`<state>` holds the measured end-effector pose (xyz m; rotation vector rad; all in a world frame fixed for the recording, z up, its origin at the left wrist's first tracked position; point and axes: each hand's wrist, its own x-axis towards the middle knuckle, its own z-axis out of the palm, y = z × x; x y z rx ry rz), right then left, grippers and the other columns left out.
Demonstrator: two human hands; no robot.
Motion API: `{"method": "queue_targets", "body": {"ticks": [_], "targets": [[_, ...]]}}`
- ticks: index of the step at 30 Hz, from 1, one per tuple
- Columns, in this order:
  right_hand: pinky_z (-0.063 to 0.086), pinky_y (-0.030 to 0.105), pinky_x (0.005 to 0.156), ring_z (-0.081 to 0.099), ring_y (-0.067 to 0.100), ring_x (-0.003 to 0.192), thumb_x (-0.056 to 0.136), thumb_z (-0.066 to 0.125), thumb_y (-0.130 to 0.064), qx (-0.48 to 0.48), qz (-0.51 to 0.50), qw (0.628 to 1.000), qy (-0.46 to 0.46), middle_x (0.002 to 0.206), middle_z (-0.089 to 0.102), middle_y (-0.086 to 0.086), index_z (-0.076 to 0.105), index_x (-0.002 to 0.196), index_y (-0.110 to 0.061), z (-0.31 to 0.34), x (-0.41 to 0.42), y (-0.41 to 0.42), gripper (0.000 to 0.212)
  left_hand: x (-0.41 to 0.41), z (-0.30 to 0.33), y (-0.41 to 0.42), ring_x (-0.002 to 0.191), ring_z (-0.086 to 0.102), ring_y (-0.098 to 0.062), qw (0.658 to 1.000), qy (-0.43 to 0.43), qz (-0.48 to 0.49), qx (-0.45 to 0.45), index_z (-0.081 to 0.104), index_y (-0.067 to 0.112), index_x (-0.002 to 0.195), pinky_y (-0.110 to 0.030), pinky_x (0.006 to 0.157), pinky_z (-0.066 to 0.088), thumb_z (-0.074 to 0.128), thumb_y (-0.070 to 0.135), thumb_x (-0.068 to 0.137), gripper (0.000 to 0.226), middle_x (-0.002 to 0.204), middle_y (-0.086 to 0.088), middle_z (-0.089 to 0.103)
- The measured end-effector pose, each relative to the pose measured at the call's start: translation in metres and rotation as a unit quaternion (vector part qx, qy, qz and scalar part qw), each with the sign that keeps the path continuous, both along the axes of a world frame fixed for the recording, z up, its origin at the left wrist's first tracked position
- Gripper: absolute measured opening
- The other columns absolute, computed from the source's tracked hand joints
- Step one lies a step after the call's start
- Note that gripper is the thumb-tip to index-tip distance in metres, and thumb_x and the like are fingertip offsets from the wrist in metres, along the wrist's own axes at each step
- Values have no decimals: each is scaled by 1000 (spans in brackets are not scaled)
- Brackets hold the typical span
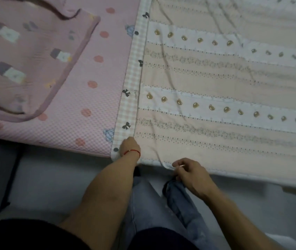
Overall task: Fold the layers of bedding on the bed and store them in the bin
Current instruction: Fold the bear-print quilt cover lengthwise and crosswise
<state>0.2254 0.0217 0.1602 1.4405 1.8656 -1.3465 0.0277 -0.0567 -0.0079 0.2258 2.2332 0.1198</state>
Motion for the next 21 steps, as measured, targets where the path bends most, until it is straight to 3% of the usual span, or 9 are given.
{"method": "queue_targets", "body": {"ticks": [2, 6, 10, 15, 19, 21], "targets": [[56, 30, 70, 72, 17, 80, 99, 55, -24, -9, -19, 1000, 0, 90, 75, -3, 69, 99, -24, 0, 4, -10, 14, -4, 8, -14, 117, 55, -38, 999, -37, 22, 31, 55, 4, 126, -35, 86, 42, 50, 21, 101, 31, 131, -21, 56], [50, 11, 61, 72, 17, 84, 99, 55, -19, -27, -35, 999, 8, 91, 76, 2, 67, 93, -23, 12, 12, -28, 13, 11, 38, -48, 114, 52, -35, 985, -80, 62, 143, 48, 5, 139, -35, 92, 43, 43, 16, 99, 41, 130, -23, 56], [57, 34, 76, 73, 25, 85, 101, 54, -25, -26, -46, 998, 29, 91, 76, 4, 66, 97, -21, 23, 23, -33, 13, 41, 67, -41, 95, 54, -31, 981, -58, 52, 180, 35, 11, 148, -33, 81, 42, 41, 12, 97, 51, 116, -21, 59], [55, 29, 73, 70, 17, 86, 99, 53, -25, 2, -82, 995, 48, 94, 74, -2, 66, 103, -27, 41, 59, -20, 13, 72, 106, -15, 92, 60, -35, 982, -5, -132, 133, 27, 11, 137, -46, 86, 54, 40, 4, 91, 49, 112, -19, 62], [62, 42, 82, 72, 21, 83, 99, 54, -20, -1, -139, 988, 64, 93, 75, 2, 68, 101, -22, 43, 108, 2, 14, 110, 146, 24, 91, 62, -36, 955, 45, -263, 130, 28, 13, 141, -42, 80, 53, 41, 9, 93, 50, 110, -17, 63], [62, 37, 77, 72, 21, 81, 99, 54, -17, -1, -151, 986, 68, 94, 75, 6, 68, 104, -18, 42, 136, 22, 15, 142, 165, 51, 94, 61, -37, 940, 45, -310, 138, 21, 14, 149, -42, 79, 50, 40, 10, 95, 57, 114, -19, 63]]}}
